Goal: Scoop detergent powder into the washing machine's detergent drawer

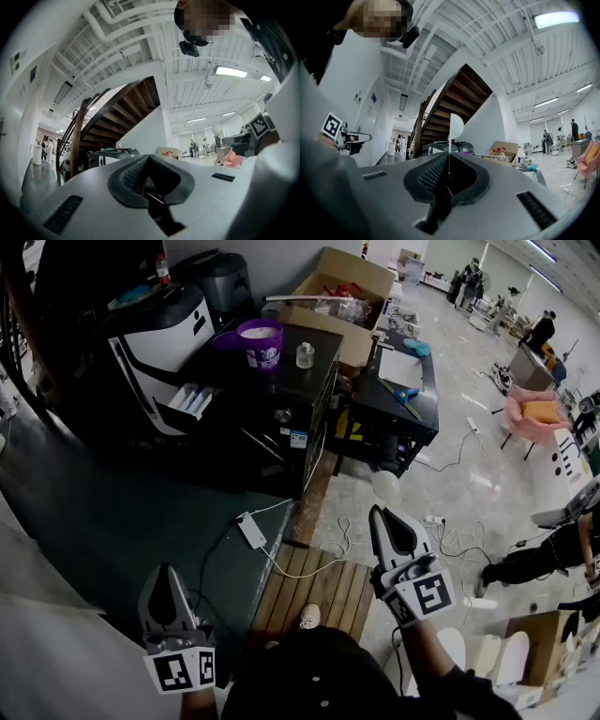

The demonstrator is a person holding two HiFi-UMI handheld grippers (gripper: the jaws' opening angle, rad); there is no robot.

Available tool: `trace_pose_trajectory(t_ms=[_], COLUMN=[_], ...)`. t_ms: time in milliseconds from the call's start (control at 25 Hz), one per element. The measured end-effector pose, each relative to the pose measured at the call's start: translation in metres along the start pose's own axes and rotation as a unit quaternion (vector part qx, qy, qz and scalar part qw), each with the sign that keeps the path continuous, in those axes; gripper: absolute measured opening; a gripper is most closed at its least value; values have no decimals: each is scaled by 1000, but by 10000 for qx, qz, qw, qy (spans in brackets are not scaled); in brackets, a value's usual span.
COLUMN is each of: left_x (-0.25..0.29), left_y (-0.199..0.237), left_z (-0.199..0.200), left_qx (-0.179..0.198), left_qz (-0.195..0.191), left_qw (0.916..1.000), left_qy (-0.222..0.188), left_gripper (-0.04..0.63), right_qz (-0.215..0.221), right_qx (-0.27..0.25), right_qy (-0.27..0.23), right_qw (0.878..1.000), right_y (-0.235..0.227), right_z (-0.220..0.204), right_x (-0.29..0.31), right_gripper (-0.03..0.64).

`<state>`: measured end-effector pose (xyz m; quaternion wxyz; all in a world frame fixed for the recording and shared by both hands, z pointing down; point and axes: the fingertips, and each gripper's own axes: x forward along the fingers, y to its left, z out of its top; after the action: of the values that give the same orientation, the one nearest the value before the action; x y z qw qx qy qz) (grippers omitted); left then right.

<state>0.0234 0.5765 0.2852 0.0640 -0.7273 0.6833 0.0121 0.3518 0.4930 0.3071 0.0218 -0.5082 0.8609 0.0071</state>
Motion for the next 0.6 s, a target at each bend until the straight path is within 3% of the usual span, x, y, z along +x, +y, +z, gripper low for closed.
trace_pose_trajectory(t_ms=[320,600], left_x=[6,18], left_y=[-2,-4], left_z=[-3,-13], left_qx=[38,94], left_qz=[16,141], left_qw=[10000,9996], left_qy=[55,233], left_gripper=[15,15], right_qz=[-14,118], right_qx=[158,172], right_qy=[-440,-210], right_qw=[9989,9996], right_y=[-2,-13], right_z=[18,-4], right_x=[2,14], right_gripper=[34,33])
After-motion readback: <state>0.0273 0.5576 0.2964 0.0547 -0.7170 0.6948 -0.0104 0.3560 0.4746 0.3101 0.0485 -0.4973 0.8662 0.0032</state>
